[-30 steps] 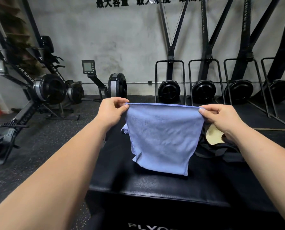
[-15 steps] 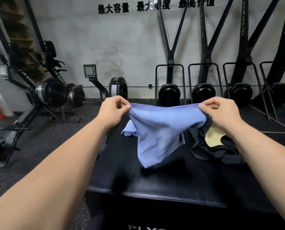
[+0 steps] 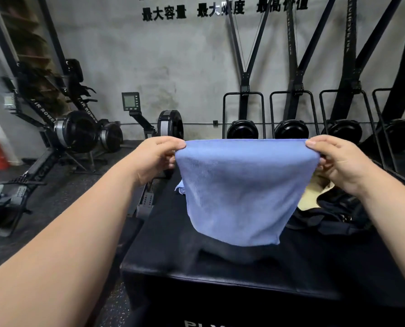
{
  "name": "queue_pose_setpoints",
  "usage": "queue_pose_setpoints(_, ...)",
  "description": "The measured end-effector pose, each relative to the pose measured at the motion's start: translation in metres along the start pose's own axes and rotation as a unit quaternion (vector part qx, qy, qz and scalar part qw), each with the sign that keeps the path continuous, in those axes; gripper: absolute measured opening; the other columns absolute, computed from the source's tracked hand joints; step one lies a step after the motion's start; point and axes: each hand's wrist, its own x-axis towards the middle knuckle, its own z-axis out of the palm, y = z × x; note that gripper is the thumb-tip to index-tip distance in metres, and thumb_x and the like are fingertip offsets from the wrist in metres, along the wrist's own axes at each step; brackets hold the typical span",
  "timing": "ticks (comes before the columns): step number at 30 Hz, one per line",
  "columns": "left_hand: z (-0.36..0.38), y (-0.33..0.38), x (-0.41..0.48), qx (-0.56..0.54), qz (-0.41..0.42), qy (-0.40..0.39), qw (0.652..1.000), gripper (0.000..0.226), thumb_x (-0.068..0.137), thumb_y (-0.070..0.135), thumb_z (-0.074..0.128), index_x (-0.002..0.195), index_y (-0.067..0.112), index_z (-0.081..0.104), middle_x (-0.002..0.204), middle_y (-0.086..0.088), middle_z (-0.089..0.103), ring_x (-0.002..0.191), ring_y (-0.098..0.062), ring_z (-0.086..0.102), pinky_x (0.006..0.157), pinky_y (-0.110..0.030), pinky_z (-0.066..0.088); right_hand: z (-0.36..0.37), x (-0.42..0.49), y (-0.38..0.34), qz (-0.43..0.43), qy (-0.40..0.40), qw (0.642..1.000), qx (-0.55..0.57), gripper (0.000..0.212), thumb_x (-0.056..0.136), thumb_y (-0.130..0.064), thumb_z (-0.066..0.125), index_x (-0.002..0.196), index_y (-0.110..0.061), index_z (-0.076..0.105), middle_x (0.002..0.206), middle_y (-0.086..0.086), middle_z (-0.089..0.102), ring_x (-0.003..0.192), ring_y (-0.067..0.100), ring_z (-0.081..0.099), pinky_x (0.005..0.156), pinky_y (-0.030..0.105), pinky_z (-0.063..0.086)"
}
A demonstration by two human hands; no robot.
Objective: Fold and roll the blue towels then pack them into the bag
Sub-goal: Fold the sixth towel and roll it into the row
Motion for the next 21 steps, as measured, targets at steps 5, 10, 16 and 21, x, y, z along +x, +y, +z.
queue_pose_setpoints(5, 0.008, 0.009, -0.002, -0.075, 0.005, -0.099, 0.992, 0.013, 0.098, 0.020, 0.062, 0.089, 0.011, 0.066, 0.067, 0.008, 0.048, 0.064, -0.012, 0.033, 0.061, -0.020, 0.039, -0.003, 0.008, -0.003, 0.027, -0.069, 0.993, 0.094, 0.039, 0.083, -0.036, 0.080, 0.111, -0.011, 0.070, 0.092, 0.003, 0.059, 0.079, 0.014, 0.051, 0.077, 0.028, 0.040)
queue_pose_setpoints(10, 0.010, -0.057, 0.001, 0.125, -0.078, 0.040, 0.988, 0.007, 0.096, 0.017, 0.077, 0.096, 0.010, 0.076, 0.071, 0.004, 0.068, 0.063, -0.009, 0.053, 0.057, -0.019, 0.044, 0.002, 0.003, 0.055, 0.085, 0.019, 0.989, -0.120, 0.009, 0.095, -0.025, 0.076, 0.091, -0.018, 0.078, 0.084, 0.001, 0.071, 0.074, 0.013, 0.059, 0.070, 0.026, 0.045)
queue_pose_setpoints(16, 0.035, -0.175, -0.020, 0.251, -0.186, 0.095, 0.945, 0.010, 0.084, 0.013, 0.081, 0.074, 0.015, 0.079, 0.068, 0.001, 0.074, 0.062, -0.012, 0.057, 0.067, -0.027, 0.047, 0.015, -0.026, 0.168, 0.128, 0.048, 0.941, -0.310, 0.011, 0.091, -0.020, 0.080, 0.087, -0.011, 0.077, 0.061, 0.003, 0.070, 0.054, 0.014, 0.057, 0.051, 0.022, 0.043)
queue_pose_setpoints(21, 0.049, -0.207, -0.012, 0.159, -0.209, 0.154, 0.952, 0.010, 0.092, 0.005, 0.067, 0.084, 0.003, 0.073, 0.071, -0.009, 0.077, 0.057, -0.024, 0.063, 0.063, -0.037, 0.059, 0.033, -0.019, 0.204, 0.180, 0.137, 0.953, -0.201, 0.010, 0.099, -0.019, 0.069, 0.095, -0.011, 0.067, 0.076, 0.012, 0.077, 0.052, 0.024, 0.068, 0.053, 0.031, 0.054)
